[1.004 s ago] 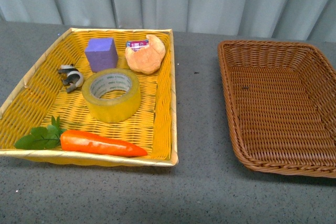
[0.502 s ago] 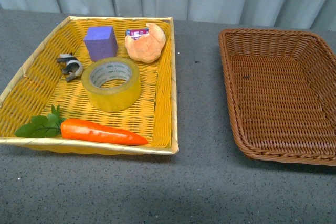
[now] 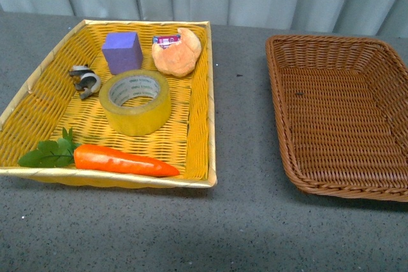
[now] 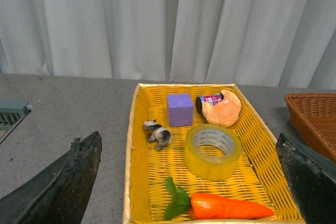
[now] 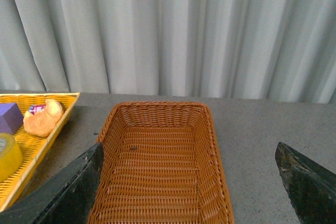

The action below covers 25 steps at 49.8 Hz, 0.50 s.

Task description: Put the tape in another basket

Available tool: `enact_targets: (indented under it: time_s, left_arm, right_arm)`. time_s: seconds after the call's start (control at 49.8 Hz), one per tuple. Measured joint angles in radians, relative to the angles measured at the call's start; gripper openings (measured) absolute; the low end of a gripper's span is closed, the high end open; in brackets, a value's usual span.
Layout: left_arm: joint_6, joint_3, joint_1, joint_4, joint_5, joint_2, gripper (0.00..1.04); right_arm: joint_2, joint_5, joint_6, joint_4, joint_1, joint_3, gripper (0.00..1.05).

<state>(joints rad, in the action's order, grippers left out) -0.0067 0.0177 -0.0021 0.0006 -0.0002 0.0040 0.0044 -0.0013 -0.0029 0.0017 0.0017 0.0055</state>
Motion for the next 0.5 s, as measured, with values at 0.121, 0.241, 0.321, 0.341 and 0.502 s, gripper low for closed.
enact_targets:
  time_s: [0.121, 0.241, 0.321, 0.341, 0.502]
  left_arm:
    - [0.0, 0.0, 0.0, 0.0, 0.0, 0.0, 0.98]
    - [0.0, 0.0, 0.0, 0.0, 0.0, 0.0, 0.98]
    - [0.0, 0.0, 0.0, 0.0, 0.0, 0.0, 0.98]
    - [0.0, 0.0, 0.0, 0.0, 0.0, 0.0, 0.98]
    - [0.0, 0.0, 0.0, 0.0, 0.0, 0.0, 0.98]
  right_arm:
    - [0.0, 0.0, 0.0, 0.0, 0.0, 0.0, 0.96]
    - [0.0, 0.0, 0.0, 0.0, 0.0, 0.0, 0.96]
    - [0.0, 0.0, 0.0, 0.0, 0.0, 0.0, 0.96]
    - [0.0, 0.0, 0.0, 0.0, 0.0, 0.0, 0.96]
    - [0.0, 0.0, 0.0, 0.0, 0.0, 0.0, 0.96]
